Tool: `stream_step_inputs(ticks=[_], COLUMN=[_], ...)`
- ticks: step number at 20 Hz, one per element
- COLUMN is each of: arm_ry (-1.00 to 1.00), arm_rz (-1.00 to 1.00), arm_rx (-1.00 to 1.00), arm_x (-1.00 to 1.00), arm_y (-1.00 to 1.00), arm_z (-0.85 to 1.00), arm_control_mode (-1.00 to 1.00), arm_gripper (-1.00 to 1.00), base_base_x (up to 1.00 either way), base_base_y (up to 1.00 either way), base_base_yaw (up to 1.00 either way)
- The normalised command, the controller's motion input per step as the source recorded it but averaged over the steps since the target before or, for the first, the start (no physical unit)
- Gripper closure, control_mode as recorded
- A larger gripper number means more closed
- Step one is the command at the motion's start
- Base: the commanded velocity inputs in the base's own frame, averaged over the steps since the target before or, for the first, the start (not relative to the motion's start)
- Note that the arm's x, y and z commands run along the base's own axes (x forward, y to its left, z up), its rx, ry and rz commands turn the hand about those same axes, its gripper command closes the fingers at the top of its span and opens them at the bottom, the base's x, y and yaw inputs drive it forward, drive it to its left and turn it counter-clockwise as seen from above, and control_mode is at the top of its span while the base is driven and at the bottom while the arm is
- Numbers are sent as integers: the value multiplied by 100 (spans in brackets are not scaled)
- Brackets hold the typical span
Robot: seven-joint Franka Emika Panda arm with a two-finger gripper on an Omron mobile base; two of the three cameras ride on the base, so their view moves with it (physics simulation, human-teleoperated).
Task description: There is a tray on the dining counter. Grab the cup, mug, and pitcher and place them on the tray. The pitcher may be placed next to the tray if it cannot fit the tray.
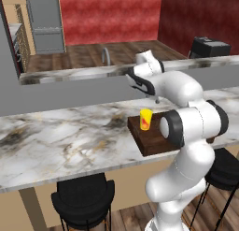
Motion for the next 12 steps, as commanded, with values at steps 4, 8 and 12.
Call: stream_step_inputs(ticks=[4,8,12], arm_ry=[0,-2,-1], arm_rz=[-25,-45,-56], arm_rx=[0,0,0], arm_x=[-50,-61,-56], arm_y=[0,0,0], arm_z=[50,40,35], arm_control_mode=[-100,-100,-100], arm_gripper=[-100,-100,-100], base_base_x=[0,0,0], base_base_y=[0,0,0], base_base_yaw=[0,0,0])
